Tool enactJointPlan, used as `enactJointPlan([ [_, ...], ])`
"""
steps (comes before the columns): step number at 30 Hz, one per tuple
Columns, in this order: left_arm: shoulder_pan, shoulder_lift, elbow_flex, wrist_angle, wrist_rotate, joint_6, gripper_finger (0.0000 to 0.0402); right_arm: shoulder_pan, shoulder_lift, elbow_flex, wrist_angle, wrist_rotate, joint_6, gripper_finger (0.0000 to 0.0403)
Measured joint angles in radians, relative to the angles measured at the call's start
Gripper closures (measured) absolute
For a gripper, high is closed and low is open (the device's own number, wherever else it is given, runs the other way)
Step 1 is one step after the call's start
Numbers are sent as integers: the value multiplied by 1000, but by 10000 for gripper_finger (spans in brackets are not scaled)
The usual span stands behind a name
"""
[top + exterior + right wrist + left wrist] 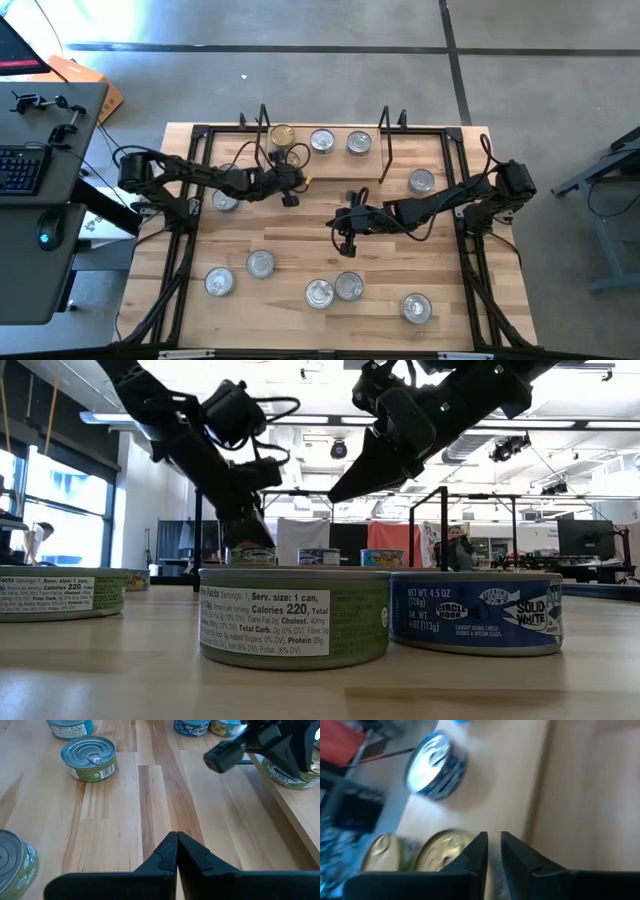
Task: Stack canned seafood by type on shelf
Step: Put the green tuna can on the shelf, then adjust the blue tuna can on the shelf
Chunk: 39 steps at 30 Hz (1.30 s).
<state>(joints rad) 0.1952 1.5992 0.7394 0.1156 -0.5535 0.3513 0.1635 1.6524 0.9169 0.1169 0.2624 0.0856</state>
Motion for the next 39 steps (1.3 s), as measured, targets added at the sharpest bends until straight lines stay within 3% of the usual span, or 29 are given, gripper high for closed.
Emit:
enactJointPlan([
  [11,-9,-14,0,-24,-102,1,383,0,0,0,0,0,-8,403],
  [18,-81,-107,0,-17,-132,10,383,0,0,0,-1,5,-14,403],
  [25,-219,-295,0,-128,-199,20,383,-39,5,0,-9,228,83,403],
  [30,-352,-454,0,-225,-207,-55,383,-191,13,23,-11,159,150,403],
  [33,-423,-527,0,-278,-207,-113,383,-297,13,91,-8,67,107,403],
  [39,-553,-596,0,-453,-208,-396,383,-455,135,296,-122,-65,2,403],
])
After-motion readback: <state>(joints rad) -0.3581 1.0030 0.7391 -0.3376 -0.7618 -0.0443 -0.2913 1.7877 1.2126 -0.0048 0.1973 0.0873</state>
